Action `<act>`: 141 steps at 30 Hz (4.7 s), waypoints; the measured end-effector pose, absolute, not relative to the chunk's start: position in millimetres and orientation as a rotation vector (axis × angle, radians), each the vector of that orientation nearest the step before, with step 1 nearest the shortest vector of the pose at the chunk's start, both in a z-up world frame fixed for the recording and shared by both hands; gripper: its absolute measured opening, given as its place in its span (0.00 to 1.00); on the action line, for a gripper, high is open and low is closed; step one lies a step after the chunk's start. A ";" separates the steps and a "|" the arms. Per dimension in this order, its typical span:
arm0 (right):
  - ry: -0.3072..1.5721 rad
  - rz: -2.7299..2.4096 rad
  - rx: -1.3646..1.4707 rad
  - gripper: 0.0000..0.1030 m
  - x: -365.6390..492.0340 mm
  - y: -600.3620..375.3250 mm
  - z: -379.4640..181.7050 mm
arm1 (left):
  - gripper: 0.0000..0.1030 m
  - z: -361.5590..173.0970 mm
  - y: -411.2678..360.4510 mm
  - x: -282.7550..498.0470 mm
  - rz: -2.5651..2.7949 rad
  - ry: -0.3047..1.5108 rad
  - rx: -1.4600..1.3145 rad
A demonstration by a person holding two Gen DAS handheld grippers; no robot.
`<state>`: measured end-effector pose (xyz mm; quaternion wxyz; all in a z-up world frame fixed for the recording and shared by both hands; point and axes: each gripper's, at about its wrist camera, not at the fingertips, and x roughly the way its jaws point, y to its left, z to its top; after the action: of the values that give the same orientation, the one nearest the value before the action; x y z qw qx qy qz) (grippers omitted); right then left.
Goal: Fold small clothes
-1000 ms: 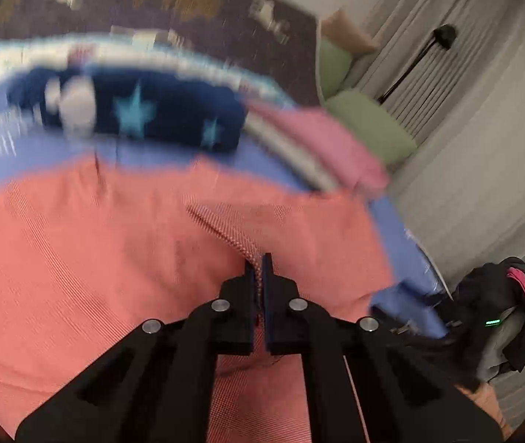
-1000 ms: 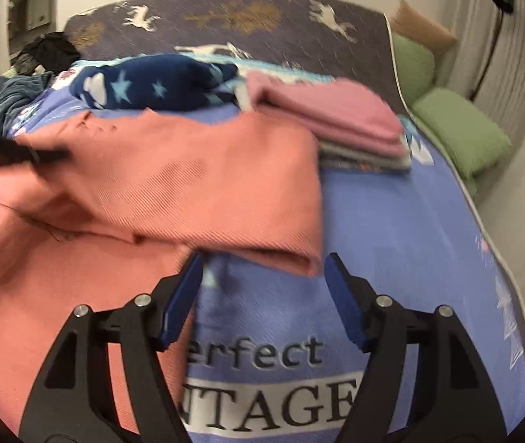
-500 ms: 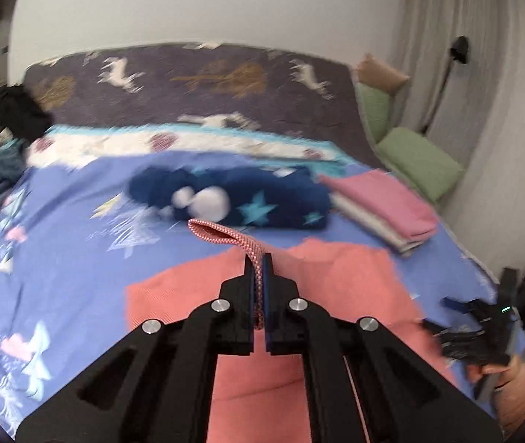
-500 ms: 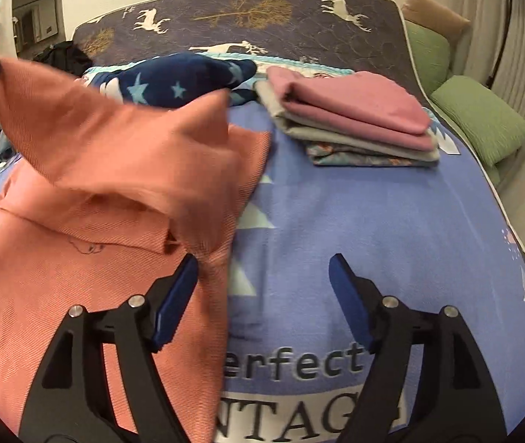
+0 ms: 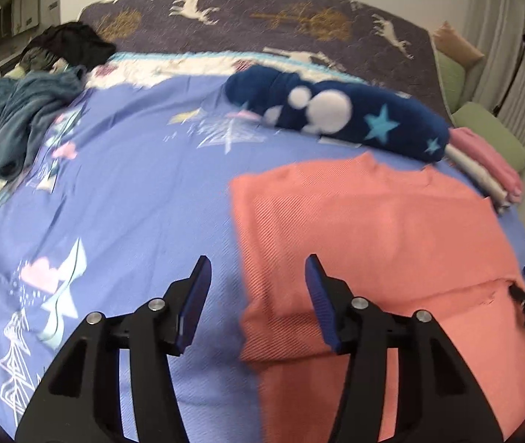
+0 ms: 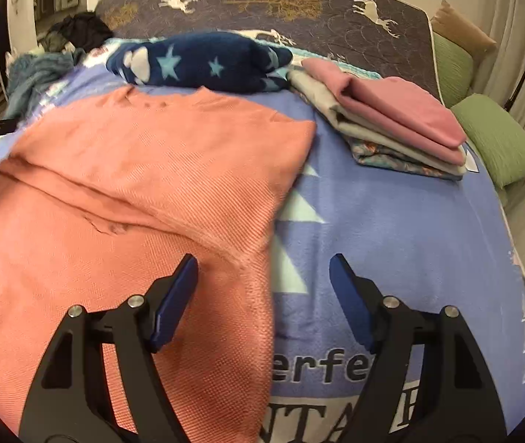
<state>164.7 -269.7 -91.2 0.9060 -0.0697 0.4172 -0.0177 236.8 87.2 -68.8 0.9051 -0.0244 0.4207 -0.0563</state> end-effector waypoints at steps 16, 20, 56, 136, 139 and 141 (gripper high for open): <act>0.807 0.033 0.219 0.77 166.6 -299.5 -59.3 | 0.62 -72.6 82.6 229.2 -0.155 0.839 -0.044; 0.820 0.088 0.332 0.77 203.1 -307.7 -62.5 | 0.64 -74.8 91.1 243.3 -0.156 0.849 -0.140; 0.929 0.183 0.144 0.48 196.4 -300.5 -91.4 | 0.66 -101.1 61.3 226.1 -0.155 0.852 0.202; 0.672 0.568 0.677 0.07 -159.9 -317.5 -35.8 | 0.03 -30.0 138.4 -133.3 -0.546 0.552 -0.523; 0.572 0.591 0.654 0.07 -166.5 -320.5 -1.3 | 0.03 12.5 127.2 -141.3 -0.559 0.451 -0.475; 0.508 0.604 0.643 0.07 -176.4 -321.8 18.3 | 0.03 28.2 122.7 -151.3 -0.576 0.409 -0.470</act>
<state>-176.4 -321.8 18.3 0.8732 0.3077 0.2433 0.2893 -151.3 122.7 28.2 0.9113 -0.2282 0.1982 -0.2795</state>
